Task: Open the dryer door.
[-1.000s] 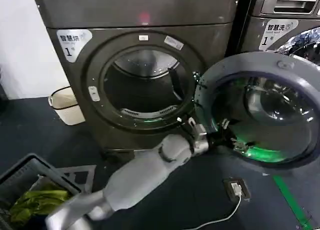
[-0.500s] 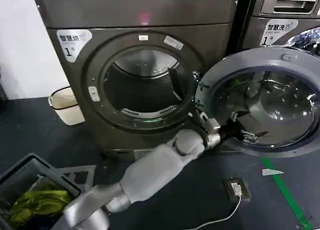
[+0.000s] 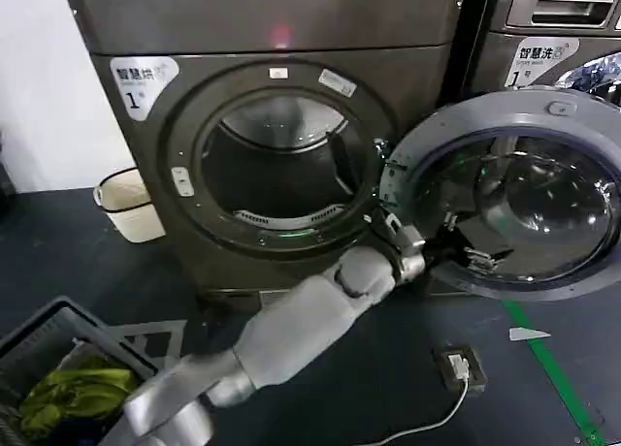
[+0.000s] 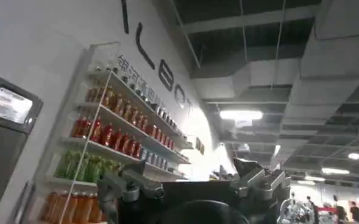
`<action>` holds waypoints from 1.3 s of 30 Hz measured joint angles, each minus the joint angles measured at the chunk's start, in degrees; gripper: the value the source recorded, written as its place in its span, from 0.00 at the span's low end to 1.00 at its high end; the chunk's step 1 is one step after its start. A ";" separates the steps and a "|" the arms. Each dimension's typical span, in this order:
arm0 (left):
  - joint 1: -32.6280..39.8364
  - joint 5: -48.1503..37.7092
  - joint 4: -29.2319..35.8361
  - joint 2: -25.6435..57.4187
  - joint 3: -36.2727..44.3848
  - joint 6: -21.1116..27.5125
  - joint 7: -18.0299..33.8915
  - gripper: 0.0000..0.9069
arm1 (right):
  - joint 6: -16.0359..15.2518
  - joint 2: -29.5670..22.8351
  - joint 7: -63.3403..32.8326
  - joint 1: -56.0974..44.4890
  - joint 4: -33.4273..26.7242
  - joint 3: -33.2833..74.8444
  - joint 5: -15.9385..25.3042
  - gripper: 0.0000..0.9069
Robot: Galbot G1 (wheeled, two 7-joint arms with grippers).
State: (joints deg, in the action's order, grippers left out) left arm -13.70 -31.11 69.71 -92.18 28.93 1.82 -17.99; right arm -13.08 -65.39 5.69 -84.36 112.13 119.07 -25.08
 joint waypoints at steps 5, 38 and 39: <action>-0.72 -2.51 3.72 3.12 0.75 -3.07 -1.91 1.00 | -0.03 0.31 0.01 0.09 0.01 0.12 -0.10 1.00; -18.64 -1.50 43.24 59.94 2.24 -15.78 9.09 1.00 | 1.62 1.81 0.15 1.47 1.47 4.03 4.41 1.00; -20.12 -0.90 44.25 62.40 1.52 -15.84 9.11 1.00 | 1.59 1.77 0.18 1.69 1.64 3.93 4.45 1.00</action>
State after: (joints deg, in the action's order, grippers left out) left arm -33.82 -32.01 113.96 -29.78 30.45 -14.03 -8.87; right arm -11.48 -63.63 5.86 -82.66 113.77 123.00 -20.64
